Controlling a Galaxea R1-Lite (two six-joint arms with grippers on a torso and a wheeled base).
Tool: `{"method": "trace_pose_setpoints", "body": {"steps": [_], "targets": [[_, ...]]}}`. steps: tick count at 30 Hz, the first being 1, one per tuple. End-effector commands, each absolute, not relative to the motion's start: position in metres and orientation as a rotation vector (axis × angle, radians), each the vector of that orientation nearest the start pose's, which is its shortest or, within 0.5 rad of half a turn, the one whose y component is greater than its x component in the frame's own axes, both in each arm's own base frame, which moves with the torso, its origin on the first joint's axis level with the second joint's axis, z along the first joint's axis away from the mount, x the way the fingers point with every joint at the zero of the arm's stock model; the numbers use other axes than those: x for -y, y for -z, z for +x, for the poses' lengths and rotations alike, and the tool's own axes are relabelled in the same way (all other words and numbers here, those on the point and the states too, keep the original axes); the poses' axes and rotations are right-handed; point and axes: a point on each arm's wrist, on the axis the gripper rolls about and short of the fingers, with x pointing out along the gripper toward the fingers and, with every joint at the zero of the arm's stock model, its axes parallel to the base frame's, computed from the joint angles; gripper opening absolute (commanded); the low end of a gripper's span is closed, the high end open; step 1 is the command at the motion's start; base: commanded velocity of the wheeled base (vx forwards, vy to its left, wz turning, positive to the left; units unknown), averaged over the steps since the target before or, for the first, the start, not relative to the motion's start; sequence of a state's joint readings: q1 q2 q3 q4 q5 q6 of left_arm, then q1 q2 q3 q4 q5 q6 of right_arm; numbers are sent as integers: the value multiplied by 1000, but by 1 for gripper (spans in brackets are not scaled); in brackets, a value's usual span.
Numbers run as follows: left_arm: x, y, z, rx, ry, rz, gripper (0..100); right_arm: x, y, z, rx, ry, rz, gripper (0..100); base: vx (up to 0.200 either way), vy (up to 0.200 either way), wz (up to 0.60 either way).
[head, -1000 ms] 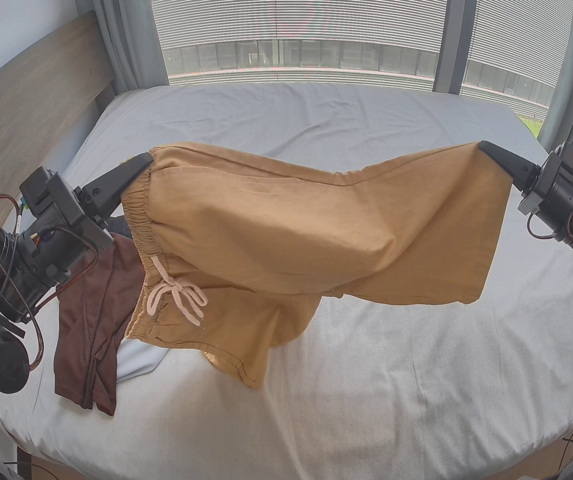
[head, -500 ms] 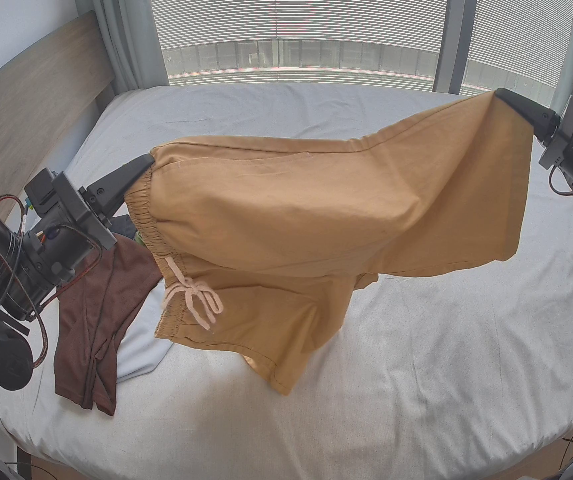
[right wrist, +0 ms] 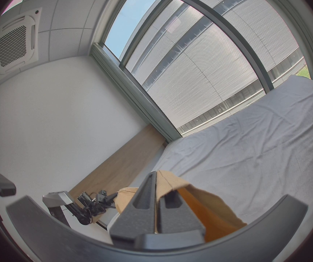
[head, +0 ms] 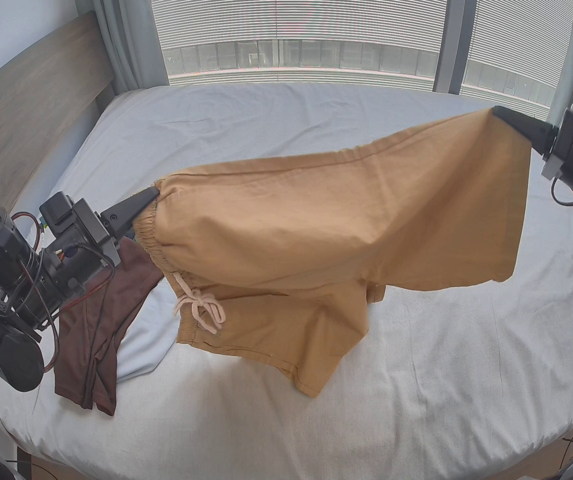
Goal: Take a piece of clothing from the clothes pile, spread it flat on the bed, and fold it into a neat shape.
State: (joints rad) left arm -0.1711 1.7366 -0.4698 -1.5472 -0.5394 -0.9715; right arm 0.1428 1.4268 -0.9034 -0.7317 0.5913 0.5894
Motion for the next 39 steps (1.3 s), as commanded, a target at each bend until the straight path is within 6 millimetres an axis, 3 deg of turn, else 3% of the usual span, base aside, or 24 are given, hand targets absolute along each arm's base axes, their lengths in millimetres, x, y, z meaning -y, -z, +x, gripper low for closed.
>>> {"method": "trace_pose_setpoints", "body": {"steps": [1,4,14,28,39], "targets": [[53,-161,261,-140,736,-856,0,-50,-256,252,-111,-744,515,0,0,0,0],[51,-157,250,-152,723,-835,0,-51,-231,260,-143,-734,522,0,0,0,0],[38,-160,245,-122,692,-812,0,-54,-190,286,-199,-717,546,0,0,0,0],[41,-154,277,-114,680,-812,0,-57,-161,326,-166,-717,589,0,0,0,0],[44,-145,298,-124,675,-815,0,-62,-151,348,-172,-721,594,0,0,0,0]]}}
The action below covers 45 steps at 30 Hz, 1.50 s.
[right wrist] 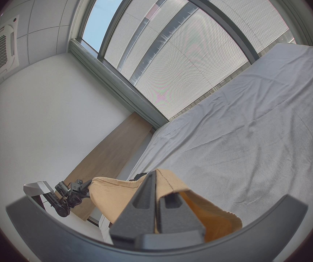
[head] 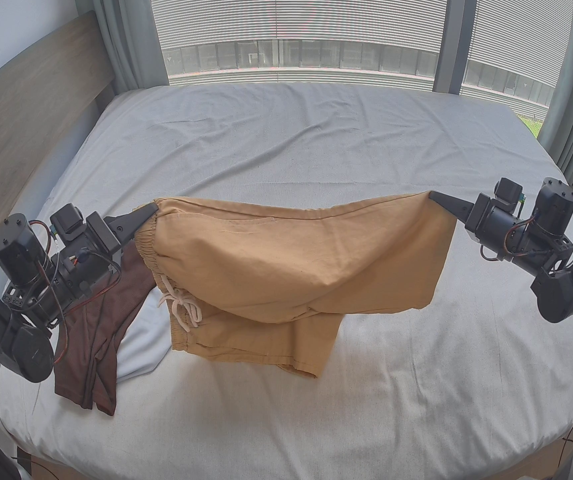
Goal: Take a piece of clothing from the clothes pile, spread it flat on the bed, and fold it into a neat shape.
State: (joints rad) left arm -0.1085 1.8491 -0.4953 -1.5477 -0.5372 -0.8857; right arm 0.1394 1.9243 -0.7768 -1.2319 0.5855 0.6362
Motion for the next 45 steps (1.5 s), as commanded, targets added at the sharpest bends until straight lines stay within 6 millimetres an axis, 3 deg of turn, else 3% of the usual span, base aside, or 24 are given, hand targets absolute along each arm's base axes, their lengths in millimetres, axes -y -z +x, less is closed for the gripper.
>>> {"method": "trace_pose_setpoints", "body": {"steps": [1,26,35,45], "targets": [[45,-144,302,-121,676,-815,0,-62,-150,351,-169,-720,597,0,0,0,0],[54,-135,368,-16,643,-817,0,-59,-125,415,-87,-696,648,0,0,0,0],[56,-119,394,-2,619,-823,0,-63,-108,444,-69,-704,644,0,0,0,0],[56,-113,410,26,608,-826,0,-65,-96,461,-54,-706,643,0,0,0,0]]}}
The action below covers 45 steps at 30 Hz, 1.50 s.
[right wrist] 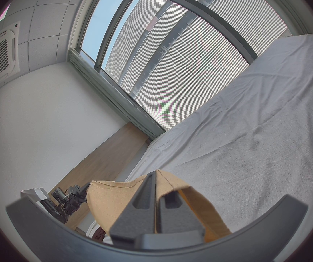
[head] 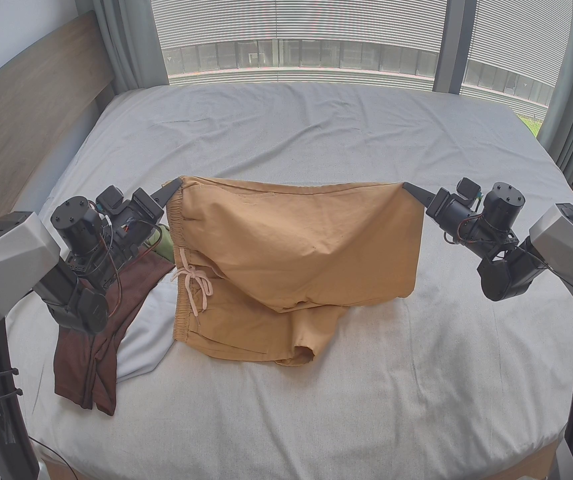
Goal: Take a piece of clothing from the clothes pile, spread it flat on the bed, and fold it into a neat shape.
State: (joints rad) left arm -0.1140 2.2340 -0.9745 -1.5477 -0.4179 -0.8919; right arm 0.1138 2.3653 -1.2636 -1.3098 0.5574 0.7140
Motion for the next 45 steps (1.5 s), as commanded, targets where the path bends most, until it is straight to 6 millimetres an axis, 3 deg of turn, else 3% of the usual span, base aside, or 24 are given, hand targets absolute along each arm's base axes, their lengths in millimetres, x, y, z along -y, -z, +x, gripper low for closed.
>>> {"method": "trace_pose_setpoints", "body": {"steps": [1,14,24,45], "targets": [[56,-112,411,29,604,-827,0,-65,-96,462,-51,-707,644,0,0,0,0],[56,-107,424,51,599,-828,0,-66,-81,478,-46,-708,644,0,0,0,0],[56,-106,424,50,597,-829,0,-67,-88,482,-30,-715,640,0,0,0,0],[55,-107,424,52,596,-829,0,-69,-85,489,-20,-720,636,0,0,0,0]]}}
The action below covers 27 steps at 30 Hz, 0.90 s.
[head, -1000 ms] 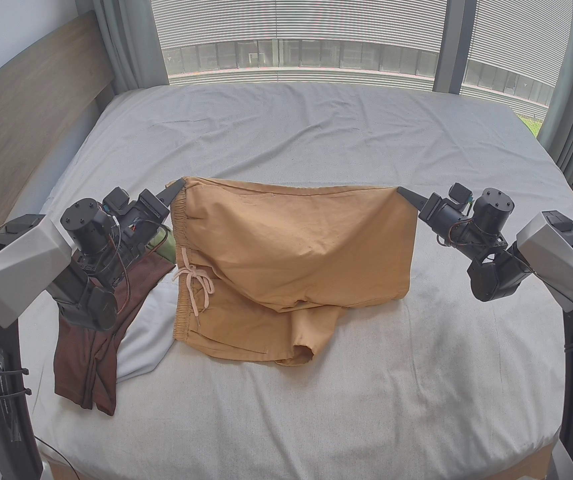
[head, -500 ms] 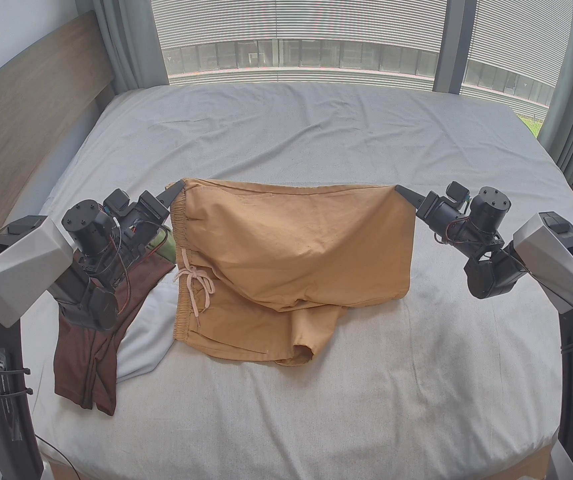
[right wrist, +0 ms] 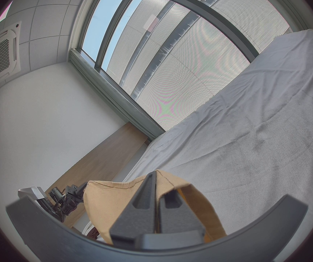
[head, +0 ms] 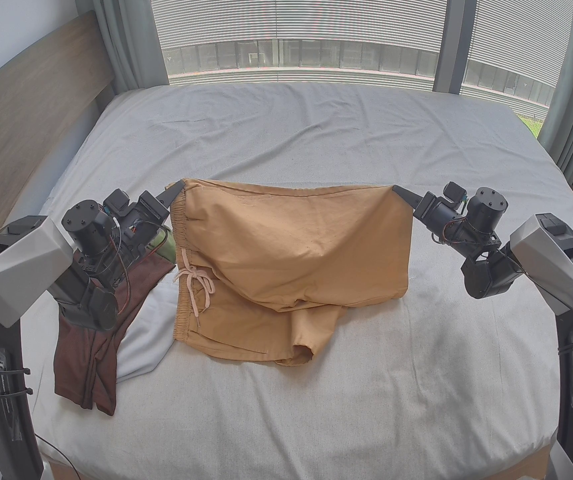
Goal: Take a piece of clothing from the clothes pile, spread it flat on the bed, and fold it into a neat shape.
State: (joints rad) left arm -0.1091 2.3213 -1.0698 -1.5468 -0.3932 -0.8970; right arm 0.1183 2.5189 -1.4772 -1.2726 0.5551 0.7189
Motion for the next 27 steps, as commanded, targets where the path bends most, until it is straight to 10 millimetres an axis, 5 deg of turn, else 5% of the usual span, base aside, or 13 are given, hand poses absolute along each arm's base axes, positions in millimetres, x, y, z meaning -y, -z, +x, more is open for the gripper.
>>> {"method": "trace_pose_setpoints", "body": {"steps": [1,26,27], "targets": [[55,-107,424,53,597,-829,0,-68,-85,489,-16,-719,635,0,0,0,0],[55,-102,425,41,589,-832,0,-68,-81,493,-14,-717,635,0,0,0,0],[55,-103,425,43,589,-832,100,-68,-79,494,-14,-717,635,0,0,0,0]]}}
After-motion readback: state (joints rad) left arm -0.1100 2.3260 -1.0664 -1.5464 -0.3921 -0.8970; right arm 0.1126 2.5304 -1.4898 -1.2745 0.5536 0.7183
